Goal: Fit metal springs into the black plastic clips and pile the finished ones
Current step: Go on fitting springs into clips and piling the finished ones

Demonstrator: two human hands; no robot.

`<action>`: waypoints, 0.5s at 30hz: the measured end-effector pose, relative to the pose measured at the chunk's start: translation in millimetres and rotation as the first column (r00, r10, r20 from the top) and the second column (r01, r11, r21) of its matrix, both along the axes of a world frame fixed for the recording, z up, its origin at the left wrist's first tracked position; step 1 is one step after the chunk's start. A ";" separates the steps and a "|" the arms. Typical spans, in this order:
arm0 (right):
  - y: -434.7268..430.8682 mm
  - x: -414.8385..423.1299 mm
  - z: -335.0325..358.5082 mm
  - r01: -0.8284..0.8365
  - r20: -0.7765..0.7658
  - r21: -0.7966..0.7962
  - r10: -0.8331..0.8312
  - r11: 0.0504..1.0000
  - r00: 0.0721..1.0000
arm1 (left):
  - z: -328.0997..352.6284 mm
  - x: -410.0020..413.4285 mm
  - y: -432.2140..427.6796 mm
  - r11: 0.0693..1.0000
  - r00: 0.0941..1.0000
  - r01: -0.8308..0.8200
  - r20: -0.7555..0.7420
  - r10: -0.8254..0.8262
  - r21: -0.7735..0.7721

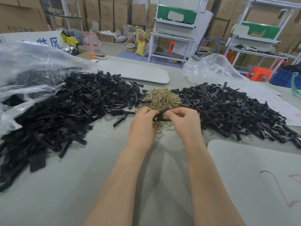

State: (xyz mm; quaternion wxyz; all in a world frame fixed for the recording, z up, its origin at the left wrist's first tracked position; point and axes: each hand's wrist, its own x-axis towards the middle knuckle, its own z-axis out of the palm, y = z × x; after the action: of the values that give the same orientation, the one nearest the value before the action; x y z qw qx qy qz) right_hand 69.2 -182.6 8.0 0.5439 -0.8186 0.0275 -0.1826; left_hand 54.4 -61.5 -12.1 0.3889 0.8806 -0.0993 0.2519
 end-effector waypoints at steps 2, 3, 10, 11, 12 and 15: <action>-2.8 0.7 0.0 -0.004 -0.026 0.022 0.005 1.000 1.000 | 1.2 0.1 1.8 1.000 0.999 0.025 -0.031 -0.024 0.012; -3.8 0.8 0.1 0.001 -0.034 0.033 0.000 0.999 0.999 | 1.5 0.4 2.3 0.999 0.998 0.036 -0.044 -0.035 0.021; -13.5 -2.3 4.7 -0.147 -0.286 0.286 0.231 0.947 0.930 | 4.4 -2.2 7.9 0.994 0.989 0.109 -0.100 -0.106 0.024; -19.0 -3.5 5.6 -0.211 -0.324 0.458 0.384 0.863 0.865 | 6.4 -3.1 10.1 0.988 0.982 0.154 -0.110 -0.154 -0.008; -23.7 -4.8 5.0 -0.253 -0.317 0.608 0.522 0.753 0.792 | 8.8 -4.0 12.3 0.978 0.971 0.204 -0.120 -0.209 -0.050; -28.0 -8.4 -3.0 -0.317 -0.262 0.786 0.749 0.531 0.608 | 16.8 -7.5 16.4 0.939 0.936 0.315 -0.121 -0.332 -0.137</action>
State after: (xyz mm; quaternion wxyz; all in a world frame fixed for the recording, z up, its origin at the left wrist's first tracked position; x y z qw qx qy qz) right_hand 60.8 -210.6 5.0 0.7919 -0.5411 -0.0137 0.2828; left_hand 46.9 -45.2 4.8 0.4812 0.8440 -0.2004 0.1263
